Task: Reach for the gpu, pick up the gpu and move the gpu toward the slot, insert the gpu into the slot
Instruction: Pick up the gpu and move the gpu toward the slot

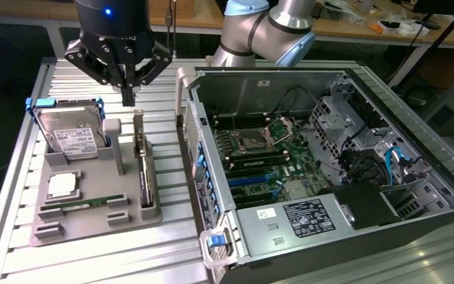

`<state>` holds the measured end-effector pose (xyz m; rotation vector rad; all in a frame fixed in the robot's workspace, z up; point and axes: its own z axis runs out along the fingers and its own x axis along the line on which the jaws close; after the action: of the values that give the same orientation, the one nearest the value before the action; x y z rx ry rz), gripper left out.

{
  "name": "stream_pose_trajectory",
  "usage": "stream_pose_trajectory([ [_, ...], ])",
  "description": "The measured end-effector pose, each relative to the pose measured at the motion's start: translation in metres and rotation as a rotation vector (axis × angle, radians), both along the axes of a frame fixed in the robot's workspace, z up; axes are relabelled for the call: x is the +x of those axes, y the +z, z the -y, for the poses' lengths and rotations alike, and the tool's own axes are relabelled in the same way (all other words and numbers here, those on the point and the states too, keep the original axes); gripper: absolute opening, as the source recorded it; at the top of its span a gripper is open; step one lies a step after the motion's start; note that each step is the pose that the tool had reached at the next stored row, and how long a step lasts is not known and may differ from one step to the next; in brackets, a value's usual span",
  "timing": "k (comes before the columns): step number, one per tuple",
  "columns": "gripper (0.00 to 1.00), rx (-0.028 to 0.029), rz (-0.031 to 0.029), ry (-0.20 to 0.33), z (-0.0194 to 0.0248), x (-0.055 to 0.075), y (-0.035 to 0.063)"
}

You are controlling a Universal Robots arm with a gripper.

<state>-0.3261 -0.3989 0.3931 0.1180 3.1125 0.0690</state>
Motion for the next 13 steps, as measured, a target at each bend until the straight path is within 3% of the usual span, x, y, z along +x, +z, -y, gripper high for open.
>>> stream_pose_trajectory([
  [5,0.11,0.0001,0.0000,0.000,0.0009,0.0000,0.0000],
  [7,0.17,0.0000,0.0000,0.000,0.0012,0.0000,0.0000],
  [12,0.48,-0.0001,0.0001,0.010,0.0057,-0.0001,-0.0002],
  [13,0.48,-0.0013,0.0000,0.022,0.0057,-0.0001,-0.0008],
])
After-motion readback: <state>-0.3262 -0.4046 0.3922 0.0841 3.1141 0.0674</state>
